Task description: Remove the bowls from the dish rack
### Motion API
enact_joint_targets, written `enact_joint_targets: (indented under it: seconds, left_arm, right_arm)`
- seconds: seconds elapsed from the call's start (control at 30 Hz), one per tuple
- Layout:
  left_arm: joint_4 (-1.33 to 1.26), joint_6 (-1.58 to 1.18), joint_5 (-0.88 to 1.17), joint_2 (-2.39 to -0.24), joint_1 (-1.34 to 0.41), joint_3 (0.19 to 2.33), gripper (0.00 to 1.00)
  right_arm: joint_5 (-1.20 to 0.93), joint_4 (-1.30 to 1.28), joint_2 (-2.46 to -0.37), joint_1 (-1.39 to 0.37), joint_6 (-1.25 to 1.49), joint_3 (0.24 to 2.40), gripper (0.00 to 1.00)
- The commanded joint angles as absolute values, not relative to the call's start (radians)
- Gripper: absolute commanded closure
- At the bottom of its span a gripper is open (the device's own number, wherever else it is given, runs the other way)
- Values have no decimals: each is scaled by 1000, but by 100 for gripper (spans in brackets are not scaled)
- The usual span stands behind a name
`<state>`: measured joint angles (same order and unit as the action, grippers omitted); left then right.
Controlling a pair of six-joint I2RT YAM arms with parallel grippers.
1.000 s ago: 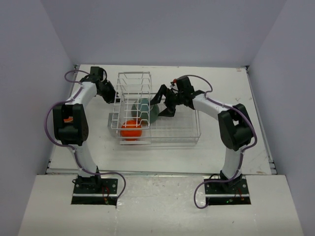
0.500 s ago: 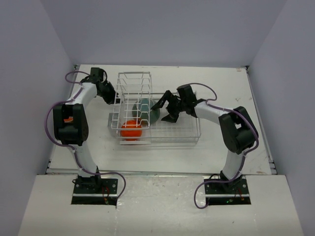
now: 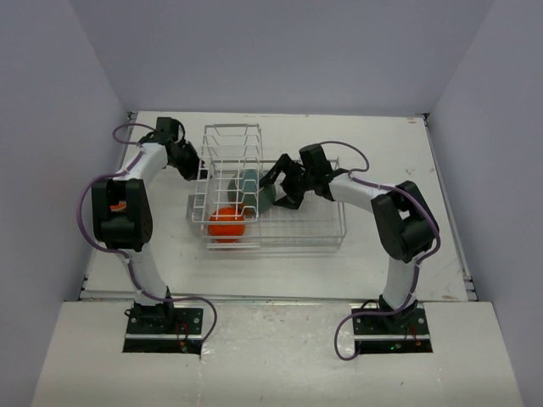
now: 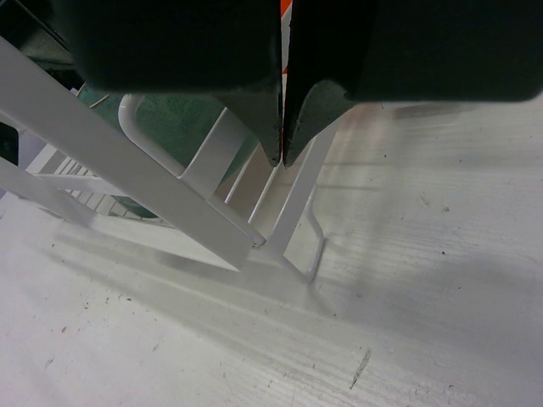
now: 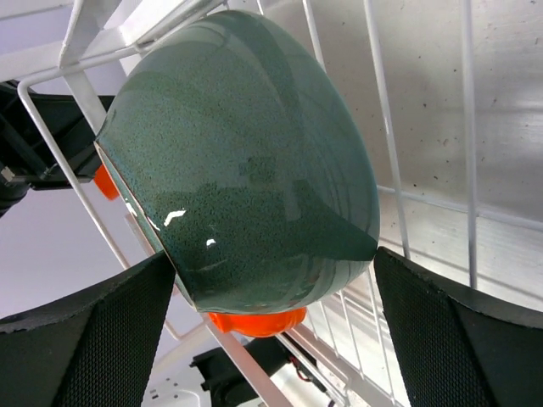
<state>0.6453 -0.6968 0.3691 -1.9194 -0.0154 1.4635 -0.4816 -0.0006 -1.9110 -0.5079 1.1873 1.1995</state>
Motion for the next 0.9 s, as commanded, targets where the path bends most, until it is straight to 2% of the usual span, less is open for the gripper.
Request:
enact_joint_targets:
  seconds: [0.0, 0.27, 0.67, 0.8, 0.87]
  left_arm:
    - [615, -718, 466, -1902, -48, 1473, 100]
    - [607, -719, 476, -1917, -48, 1474, 100]
    - [615, -707, 468, -1924, -48, 1474, 100]
    - [617, -704, 466, -1924, -48, 1473, 100]
    - [614, -706, 468, -1925, -48, 1471, 100]
  right_arm:
    - [-362, -109, -1901, -535, 1164, 1264, 1]
    - [-403, -26, -1942, -543, 1149, 1256, 1]
    - [-566, 382, -1945, -545, 1175, 1170, 1]
    - [-539, 361, -1922, -545, 1155, 1172, 1]
    - [-496, 211, -1901, -546, 1122, 1215, 1]
